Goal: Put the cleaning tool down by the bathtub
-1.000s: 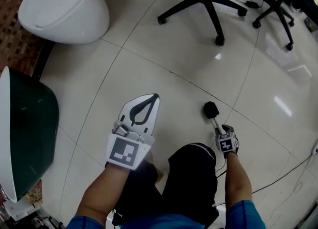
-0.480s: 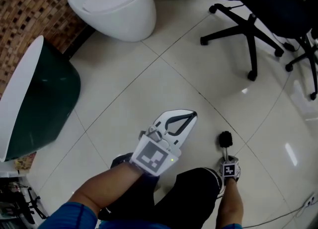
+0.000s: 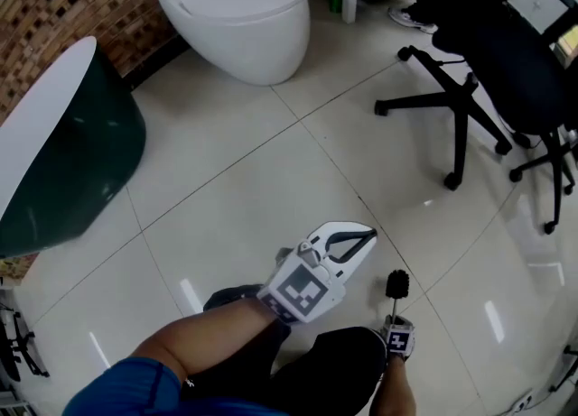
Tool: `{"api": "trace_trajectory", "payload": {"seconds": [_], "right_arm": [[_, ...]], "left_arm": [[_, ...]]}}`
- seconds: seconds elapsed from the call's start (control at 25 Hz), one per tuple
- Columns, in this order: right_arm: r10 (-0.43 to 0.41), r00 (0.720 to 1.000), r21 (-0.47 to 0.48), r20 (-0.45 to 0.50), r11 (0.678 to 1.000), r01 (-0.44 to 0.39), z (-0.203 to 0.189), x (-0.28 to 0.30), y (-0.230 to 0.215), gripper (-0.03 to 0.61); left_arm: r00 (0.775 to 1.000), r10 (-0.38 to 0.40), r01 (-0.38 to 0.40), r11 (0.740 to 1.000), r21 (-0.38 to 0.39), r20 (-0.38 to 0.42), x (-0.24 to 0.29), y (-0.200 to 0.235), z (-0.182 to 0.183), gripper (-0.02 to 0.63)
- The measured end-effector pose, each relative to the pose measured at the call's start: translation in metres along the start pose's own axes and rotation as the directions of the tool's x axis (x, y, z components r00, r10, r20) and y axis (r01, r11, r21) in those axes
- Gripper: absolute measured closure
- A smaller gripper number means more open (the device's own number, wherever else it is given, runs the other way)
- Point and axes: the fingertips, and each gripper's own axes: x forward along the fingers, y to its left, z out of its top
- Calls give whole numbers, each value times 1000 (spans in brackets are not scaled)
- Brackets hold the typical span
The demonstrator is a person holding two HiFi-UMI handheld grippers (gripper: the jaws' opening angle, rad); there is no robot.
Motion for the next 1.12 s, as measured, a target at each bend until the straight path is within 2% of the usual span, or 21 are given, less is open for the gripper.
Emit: {"api": "trace_trajectory", "payload": {"seconds": [0.16, 0.28, 0.48, 0.76, 1.0, 1.12], "right_arm": [[-45, 998, 14, 40, 999, 45, 20, -59, 4, 511], [-49, 996, 27, 68, 999, 47, 42, -134, 17, 511], [-64, 989, 35, 130, 998, 60, 86, -288, 47, 511], [-64, 962, 56, 264, 997, 51, 148, -492, 87, 511], [-109, 910, 88, 401, 993, 80, 200, -648, 98, 511], [-126, 863, 127, 489, 989, 73, 235, -716, 114, 511]], "left_arm": [[999, 37, -37, 999, -1, -10, -12, 14, 4, 614], [998, 53, -54, 998, -44, -26, -43, 20, 35, 614], [998, 55, -59, 993, -100, -44, -114, 19, 137, 614], [995, 99, -101, 991, -91, -31, -206, 18, 298, 614], [992, 125, -126, 987, -95, -11, -272, 10, 406, 614], [992, 128, -127, 987, -93, 4, -300, 10, 448, 614]]}}
